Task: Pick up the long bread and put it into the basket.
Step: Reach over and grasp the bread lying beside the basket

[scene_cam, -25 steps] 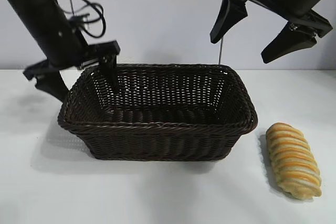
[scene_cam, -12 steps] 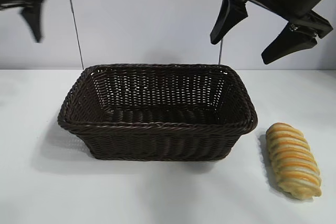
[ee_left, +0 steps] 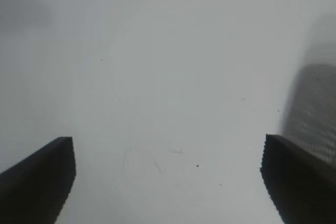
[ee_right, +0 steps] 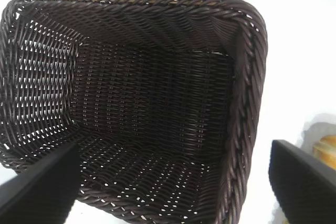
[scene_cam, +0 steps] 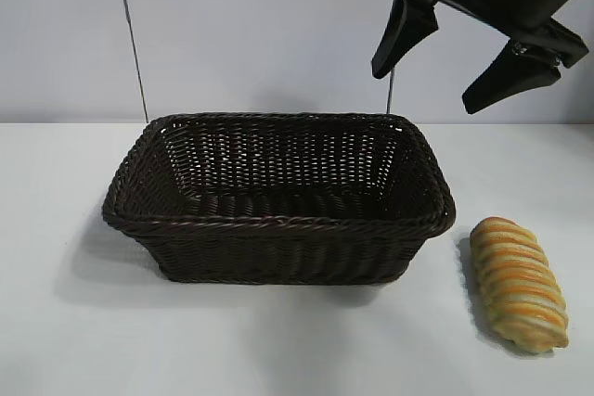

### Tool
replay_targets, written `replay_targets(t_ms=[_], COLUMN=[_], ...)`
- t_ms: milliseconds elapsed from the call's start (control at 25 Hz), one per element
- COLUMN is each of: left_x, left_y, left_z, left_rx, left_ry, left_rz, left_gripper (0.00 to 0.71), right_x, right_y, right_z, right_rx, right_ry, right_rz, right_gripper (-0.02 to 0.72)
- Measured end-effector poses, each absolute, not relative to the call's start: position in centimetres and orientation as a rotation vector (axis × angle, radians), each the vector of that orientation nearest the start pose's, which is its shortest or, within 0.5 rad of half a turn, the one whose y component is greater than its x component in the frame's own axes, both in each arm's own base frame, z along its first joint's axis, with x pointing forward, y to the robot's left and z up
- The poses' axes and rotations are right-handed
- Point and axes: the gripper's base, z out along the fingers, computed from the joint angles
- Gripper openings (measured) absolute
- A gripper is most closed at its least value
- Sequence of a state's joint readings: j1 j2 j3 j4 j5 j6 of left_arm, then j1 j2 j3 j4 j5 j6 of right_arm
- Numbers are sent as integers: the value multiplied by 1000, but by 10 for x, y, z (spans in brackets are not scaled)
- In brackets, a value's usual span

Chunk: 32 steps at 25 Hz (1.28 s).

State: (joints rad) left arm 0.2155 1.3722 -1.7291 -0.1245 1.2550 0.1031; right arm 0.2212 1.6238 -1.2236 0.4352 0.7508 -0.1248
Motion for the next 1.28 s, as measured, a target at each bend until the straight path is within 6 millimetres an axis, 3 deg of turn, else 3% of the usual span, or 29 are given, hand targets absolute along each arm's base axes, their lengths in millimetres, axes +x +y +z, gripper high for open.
replay_targets(t_ms=[200,360,520,760,880,1080,1280], left_x=[171,105,62,55,45,25,22], left_y=[25,10,-2,-9,-12,-13,-11], left_z=[520,522,483,380,342,308,289], left_rx=[-86,-39,23,55,78,87,97], left_ry=[2147,2047,1997,2065,2128,2118,2146], left_rz=[22,47,49,-33,-61,-28,-1], left_gripper=[694,694,694,694,694,694,694], right_x=[331,331,331,331,331,331,330], right_y=[101,101,101,101,101,101,101], right_z=[273,273,273,273,273,273,272], right_rx=[-133,-133,-133,-133,-133,-134,-137], right_ry=[2609,2609,2609,2609,2609,2610,2610], right_rz=[531,531,531,531,531,532,531], right_gripper=[695,695,695,695,695,695,695])
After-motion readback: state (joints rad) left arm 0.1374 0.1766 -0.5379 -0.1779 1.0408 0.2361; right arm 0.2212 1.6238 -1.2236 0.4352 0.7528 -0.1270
